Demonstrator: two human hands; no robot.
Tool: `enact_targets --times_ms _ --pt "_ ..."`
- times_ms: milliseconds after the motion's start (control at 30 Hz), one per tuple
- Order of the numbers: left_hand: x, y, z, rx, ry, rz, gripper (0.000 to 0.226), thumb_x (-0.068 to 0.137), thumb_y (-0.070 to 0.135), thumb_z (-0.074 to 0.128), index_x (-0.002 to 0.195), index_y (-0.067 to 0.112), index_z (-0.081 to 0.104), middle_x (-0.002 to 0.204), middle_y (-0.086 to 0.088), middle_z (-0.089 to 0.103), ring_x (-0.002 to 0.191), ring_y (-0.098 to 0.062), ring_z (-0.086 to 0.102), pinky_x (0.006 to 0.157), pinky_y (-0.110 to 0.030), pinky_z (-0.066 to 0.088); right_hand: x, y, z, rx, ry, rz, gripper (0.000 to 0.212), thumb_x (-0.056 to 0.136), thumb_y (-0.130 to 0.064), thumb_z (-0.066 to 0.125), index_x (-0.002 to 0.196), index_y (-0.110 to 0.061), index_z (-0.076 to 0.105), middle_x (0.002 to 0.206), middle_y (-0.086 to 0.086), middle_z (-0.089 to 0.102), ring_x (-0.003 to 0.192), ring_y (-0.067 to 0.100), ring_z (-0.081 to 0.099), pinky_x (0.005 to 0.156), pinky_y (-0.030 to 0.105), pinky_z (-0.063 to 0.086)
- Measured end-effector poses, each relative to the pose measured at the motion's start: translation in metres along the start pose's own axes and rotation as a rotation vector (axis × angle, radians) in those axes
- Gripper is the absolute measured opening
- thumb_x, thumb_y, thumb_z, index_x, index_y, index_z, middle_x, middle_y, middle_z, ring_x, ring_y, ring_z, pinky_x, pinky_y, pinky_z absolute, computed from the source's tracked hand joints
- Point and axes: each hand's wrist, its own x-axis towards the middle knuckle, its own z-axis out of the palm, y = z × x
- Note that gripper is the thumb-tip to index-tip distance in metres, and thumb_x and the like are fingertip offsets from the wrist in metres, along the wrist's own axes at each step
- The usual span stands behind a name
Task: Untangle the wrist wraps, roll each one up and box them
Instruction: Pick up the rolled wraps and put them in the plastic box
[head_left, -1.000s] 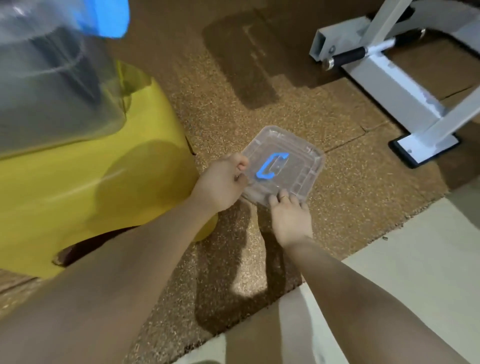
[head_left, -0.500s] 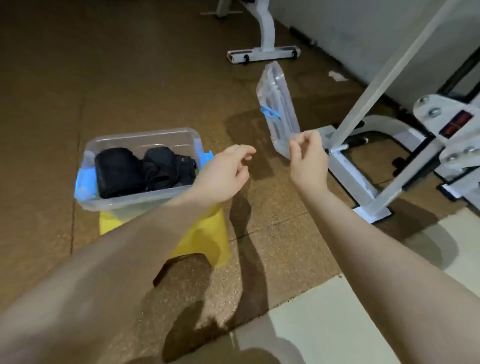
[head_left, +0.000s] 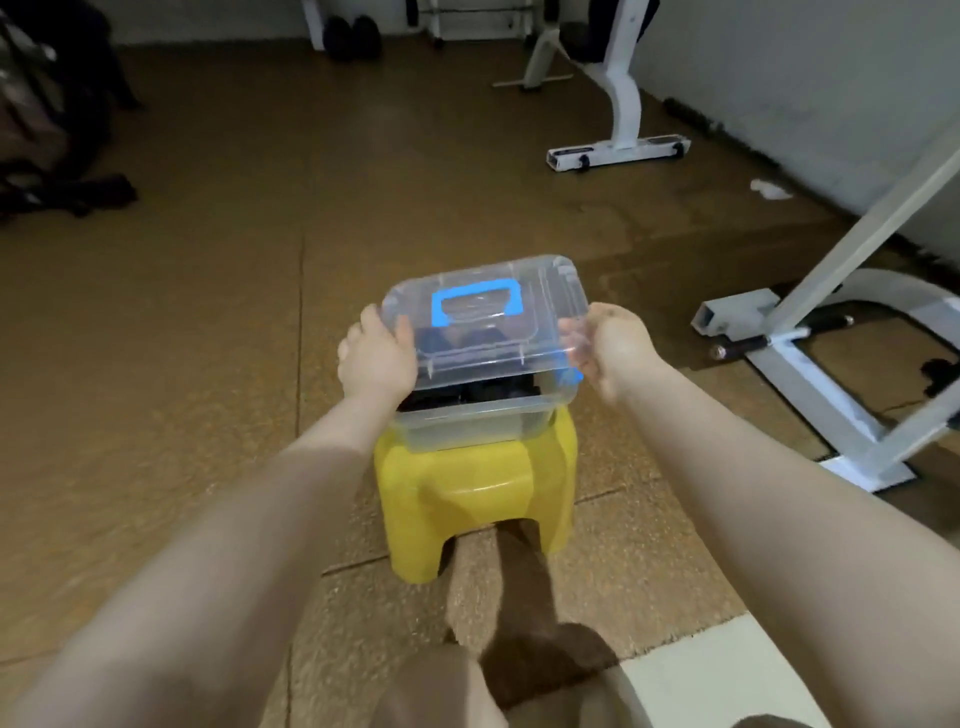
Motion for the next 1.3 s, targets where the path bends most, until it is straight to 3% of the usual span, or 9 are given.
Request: enact_targets --times_ms 100,200,333,533,700,800,967,1100,1300 --pt "0.008 -0.026 0.018 0.029 -0.136 -0.160 0.056 0.101 0.038 0.038 0.141 -0.001 0.029 0.140 -0.025 0.042 0.130 -0.041 0.038 0.103 -0.043 0.033 0.023 0.021 -0.011 -0.650 0.173 -0.084 0.026 0.094 -0.007 0.047 0.117 -0.003 0.057 0.112 0.018 0.064 0.096 0.031 0.063 0.084 0.037 0.053" --pt "0.006 -0.034 0.031 -0.085 -0.138 -0.175 0.047 0.101 0.032 0.039 0.132 -0.004 0.039 0.132 -0.027 0.050 0.122 -0.041 0.047 0.095 -0.040 0.037 0.033 0.029 -0.015 -0.912 0.175 -0.078 0.033 0.093 -0.027 0.053 0.122 -0.012 0.058 0.126 0.014 0.057 0.117 0.033 0.052 0.099 0.039 0.044" --pt "0.012 -0.033 0.028 -0.121 -0.036 -0.206 0.039 0.099 0.025 0.035 0.125 -0.001 0.048 0.127 -0.026 0.055 0.115 -0.039 0.051 0.086 -0.035 0.038 0.046 0.030 -0.012 -0.917 0.068 -0.158 0.022 0.094 -0.026 0.052 0.105 -0.008 0.058 0.115 0.012 0.062 0.106 0.029 0.056 0.089 0.035 0.044" --pt "0.025 -0.033 0.026 -0.159 -0.032 -0.266 0.048 0.098 0.032 0.030 0.141 0.012 0.037 0.134 -0.020 0.050 0.117 -0.038 0.050 0.098 -0.042 0.041 0.061 0.033 0.005 -0.823 0.047 -0.197 0.020 0.096 -0.031 0.047 0.096 -0.012 0.045 0.100 0.005 0.055 0.089 0.022 0.049 0.076 0.028 0.034" --pt "0.044 -0.030 0.022 -0.230 0.015 -0.187 0.064 0.096 0.024 0.039 0.154 0.025 0.012 0.155 -0.014 0.022 0.132 -0.034 0.039 0.100 -0.041 0.041 0.071 0.033 0.020 -0.783 -0.029 -0.260 0.044 0.098 -0.023 0.040 0.141 -0.016 0.033 0.129 0.011 0.055 0.101 0.025 0.054 0.083 0.030 0.039" --pt "0.058 -0.021 0.012 -0.290 -0.109 -0.136 0.076 0.090 0.004 0.038 0.151 0.042 0.013 0.161 0.002 0.004 0.141 -0.028 0.026 0.078 -0.022 0.045 0.078 0.032 0.028 -0.922 -0.061 -0.350 0.050 0.098 -0.016 0.035 0.147 -0.019 0.027 0.135 0.012 0.052 0.112 0.029 0.054 0.088 0.031 0.039" --pt "0.054 -0.014 0.013 -0.165 -0.105 -0.074 0.053 0.098 0.015 0.037 0.149 0.026 0.029 0.152 -0.004 0.029 0.080 -0.008 0.050 0.071 -0.026 0.041 0.085 0.038 0.035 -1.098 0.005 -0.391 0.036 0.097 -0.023 0.037 0.129 -0.009 0.033 0.118 0.016 0.057 0.100 0.034 0.057 0.081 0.043 0.047" --pt "0.040 -0.018 0.021 0.010 -0.040 -0.093 0.041 0.102 0.017 0.031 0.142 0.018 0.033 0.138 -0.016 0.042 0.115 -0.034 0.050 0.084 -0.037 0.036 0.089 0.034 0.033 -1.121 -0.033 -0.418 0.032 0.101 -0.024 0.033 0.129 -0.008 0.029 0.109 0.017 0.058 0.088 0.029 0.054 0.071 0.037 0.039" --pt "0.035 -0.024 0.024 0.002 -0.027 -0.168 0.043 0.094 0.000 0.030 0.134 0.015 0.037 0.127 -0.017 0.048 0.104 -0.034 0.052 0.077 -0.037 0.038 0.090 0.034 0.037 -1.127 -0.035 -0.368 0.021 0.099 -0.017 0.031 0.118 -0.008 0.030 0.109 0.022 0.059 0.098 0.039 0.057 0.082 0.046 0.045"
